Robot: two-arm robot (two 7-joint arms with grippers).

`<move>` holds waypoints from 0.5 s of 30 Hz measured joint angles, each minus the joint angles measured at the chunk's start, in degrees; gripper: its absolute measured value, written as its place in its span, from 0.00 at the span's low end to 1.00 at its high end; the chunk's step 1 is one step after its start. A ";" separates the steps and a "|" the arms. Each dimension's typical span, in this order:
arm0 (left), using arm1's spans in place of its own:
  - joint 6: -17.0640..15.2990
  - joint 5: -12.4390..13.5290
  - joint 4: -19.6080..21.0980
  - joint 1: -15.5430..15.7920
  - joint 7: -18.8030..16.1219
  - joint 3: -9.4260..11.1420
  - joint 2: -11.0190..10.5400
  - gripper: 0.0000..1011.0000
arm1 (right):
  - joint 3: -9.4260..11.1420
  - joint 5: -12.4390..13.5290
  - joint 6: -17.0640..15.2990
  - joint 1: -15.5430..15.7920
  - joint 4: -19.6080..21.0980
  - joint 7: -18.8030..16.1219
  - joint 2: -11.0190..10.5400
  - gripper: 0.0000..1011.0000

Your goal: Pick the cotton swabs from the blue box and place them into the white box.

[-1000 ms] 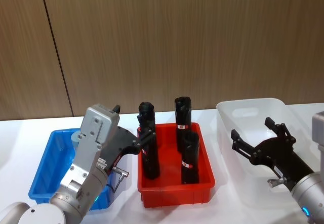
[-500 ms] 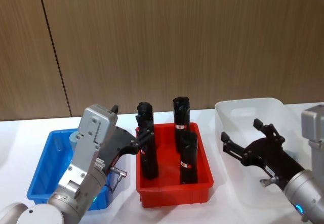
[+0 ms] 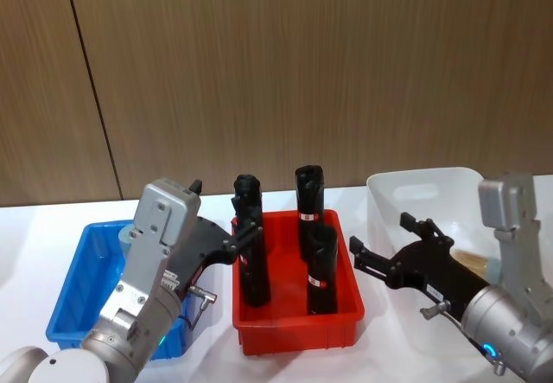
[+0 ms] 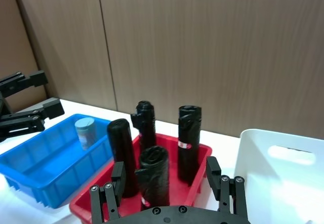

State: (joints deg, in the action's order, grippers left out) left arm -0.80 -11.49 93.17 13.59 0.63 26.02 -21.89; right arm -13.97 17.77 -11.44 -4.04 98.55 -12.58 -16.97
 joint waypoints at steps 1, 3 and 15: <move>0.00 0.00 0.00 0.00 0.00 0.00 0.00 0.99 | -0.11 0.01 -0.60 -0.37 -0.35 -0.60 0.20 0.99; 0.00 0.00 0.00 0.00 0.00 0.00 0.00 0.99 | -0.25 0.01 -1.07 -0.83 -0.79 -1.08 0.47 0.99; 0.01 0.01 0.00 0.00 0.00 0.00 0.00 0.99 | -1.81 -1.55 -4.35 -4.99 -5.46 -4.59 3.15 0.99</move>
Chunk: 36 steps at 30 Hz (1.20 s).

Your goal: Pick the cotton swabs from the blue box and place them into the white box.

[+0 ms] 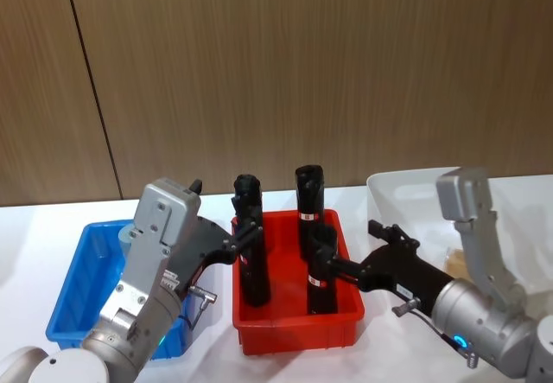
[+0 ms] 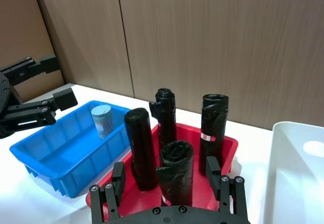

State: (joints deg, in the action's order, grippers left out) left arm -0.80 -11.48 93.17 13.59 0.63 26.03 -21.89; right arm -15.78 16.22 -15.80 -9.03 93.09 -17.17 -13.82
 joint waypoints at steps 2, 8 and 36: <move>0.00 0.00 0.00 0.00 0.00 0.00 0.00 0.99 | -0.16 -0.38 -0.25 -0.52 -0.62 -0.36 0.33 0.99; 0.00 0.00 0.00 0.00 0.00 0.00 0.00 0.99 | -0.72 -1.53 -0.83 -2.16 -3.04 -1.32 1.36 0.99; 0.00 0.00 0.00 0.00 0.00 0.00 0.00 0.99 | -1.26 -4.41 0.69 -8.51 -15.34 -0.15 4.55 0.99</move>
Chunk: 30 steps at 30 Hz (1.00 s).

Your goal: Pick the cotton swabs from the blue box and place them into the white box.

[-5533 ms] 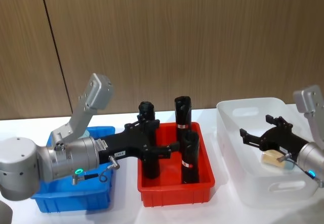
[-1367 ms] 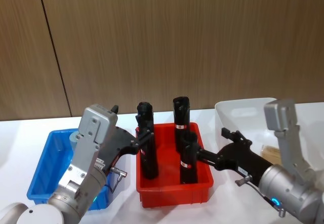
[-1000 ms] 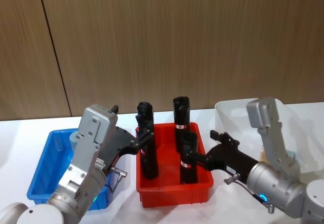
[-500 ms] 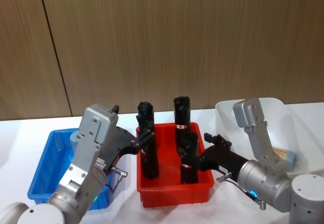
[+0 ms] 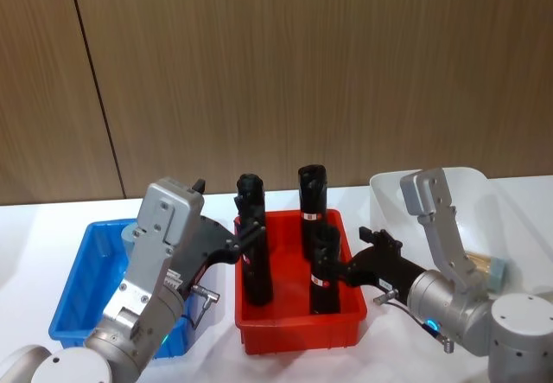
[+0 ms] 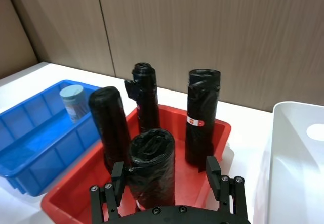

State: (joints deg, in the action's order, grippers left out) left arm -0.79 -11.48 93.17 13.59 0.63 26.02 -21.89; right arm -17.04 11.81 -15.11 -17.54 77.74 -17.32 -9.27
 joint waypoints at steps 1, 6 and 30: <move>0.00 0.00 0.00 0.00 0.00 0.00 0.00 0.99 | 0.03 -0.03 0.13 -0.28 -0.70 0.16 0.11 0.99; 0.00 0.00 0.00 0.00 0.00 0.00 0.00 0.99 | 0.07 -0.13 0.54 -0.91 -2.28 0.30 0.39 0.99; 0.00 0.00 0.00 0.00 0.00 0.00 0.00 0.99 | -1.25 -0.22 1.78 -2.44 -5.81 -1.47 1.86 0.97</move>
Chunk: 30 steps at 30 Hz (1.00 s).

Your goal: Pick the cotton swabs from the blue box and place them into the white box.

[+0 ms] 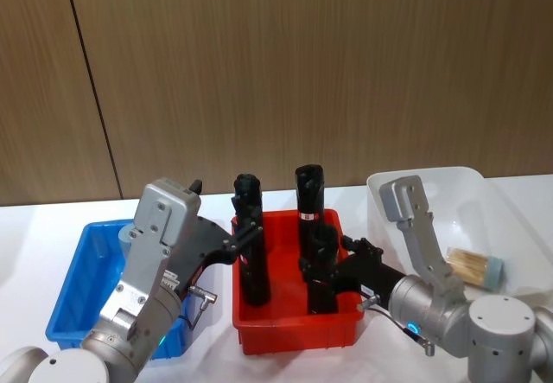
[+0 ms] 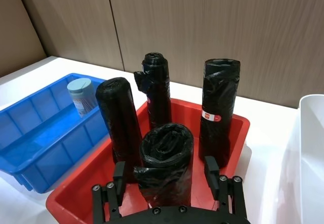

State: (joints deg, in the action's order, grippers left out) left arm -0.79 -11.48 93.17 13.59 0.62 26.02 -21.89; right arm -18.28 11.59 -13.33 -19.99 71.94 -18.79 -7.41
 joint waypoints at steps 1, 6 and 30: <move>0.00 0.00 0.00 0.00 0.00 0.00 0.00 0.99 | -0.05 0.00 0.03 -0.03 -0.07 -0.02 0.05 0.95; 0.00 0.00 0.00 0.00 0.00 0.00 0.00 0.99 | -0.23 -0.02 0.41 -0.24 -0.36 -0.09 0.30 0.83; 0.00 0.00 0.00 0.00 0.00 0.00 0.00 0.99 | -0.40 0.77 0.89 0.43 2.76 -0.15 -0.04 0.42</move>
State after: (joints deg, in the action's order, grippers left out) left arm -0.79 -11.48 93.17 13.59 0.62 26.02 -21.89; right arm -18.68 12.35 -12.43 -19.56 74.70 -18.94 -7.45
